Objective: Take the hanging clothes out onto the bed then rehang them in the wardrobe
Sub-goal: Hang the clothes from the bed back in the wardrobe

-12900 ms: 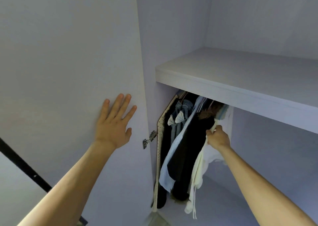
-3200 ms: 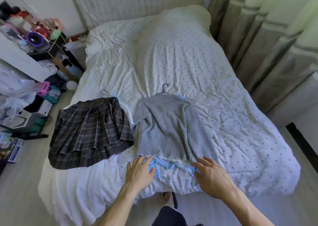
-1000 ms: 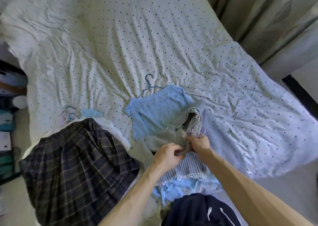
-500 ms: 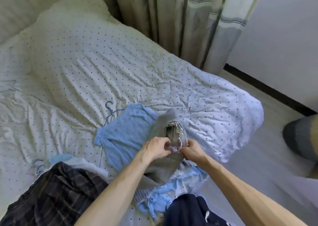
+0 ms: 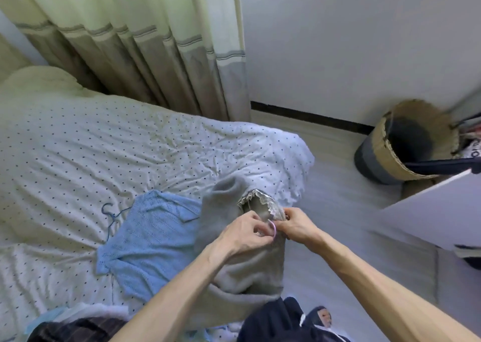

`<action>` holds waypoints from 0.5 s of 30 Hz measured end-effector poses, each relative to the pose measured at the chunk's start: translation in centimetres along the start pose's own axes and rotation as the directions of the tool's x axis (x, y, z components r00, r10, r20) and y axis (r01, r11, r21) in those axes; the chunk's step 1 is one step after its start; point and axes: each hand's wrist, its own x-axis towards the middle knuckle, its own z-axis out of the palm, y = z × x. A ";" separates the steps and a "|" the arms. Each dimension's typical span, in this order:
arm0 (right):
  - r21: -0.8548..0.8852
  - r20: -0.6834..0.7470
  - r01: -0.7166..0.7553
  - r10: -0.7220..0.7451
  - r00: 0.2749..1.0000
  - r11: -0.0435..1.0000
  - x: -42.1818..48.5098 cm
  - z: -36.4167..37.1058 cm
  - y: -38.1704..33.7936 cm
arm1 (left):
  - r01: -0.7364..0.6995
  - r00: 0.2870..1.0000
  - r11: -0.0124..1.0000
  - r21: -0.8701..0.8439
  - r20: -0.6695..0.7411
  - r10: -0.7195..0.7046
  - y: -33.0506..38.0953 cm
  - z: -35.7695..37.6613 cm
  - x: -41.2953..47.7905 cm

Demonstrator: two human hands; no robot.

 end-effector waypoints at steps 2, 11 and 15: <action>0.031 -0.021 0.030 -0.029 0.999 0.999 -2.2 -2.0 0.9 | -0.059 0.998 0.998 -0.014 -0.006 0.059 2.1 1.2 -0.3; 0.063 -0.143 0.197 -0.187 0.972 0.978 -10.7 -11.3 2.5 | -0.276 0.961 0.858 -0.433 -0.148 0.235 19.2 -1.5 0.7; 0.069 -0.289 0.309 -0.277 0.916 0.949 -15.2 -16.3 1.1 | -0.412 0.909 0.772 -0.484 -0.163 0.383 28.4 -2.8 1.3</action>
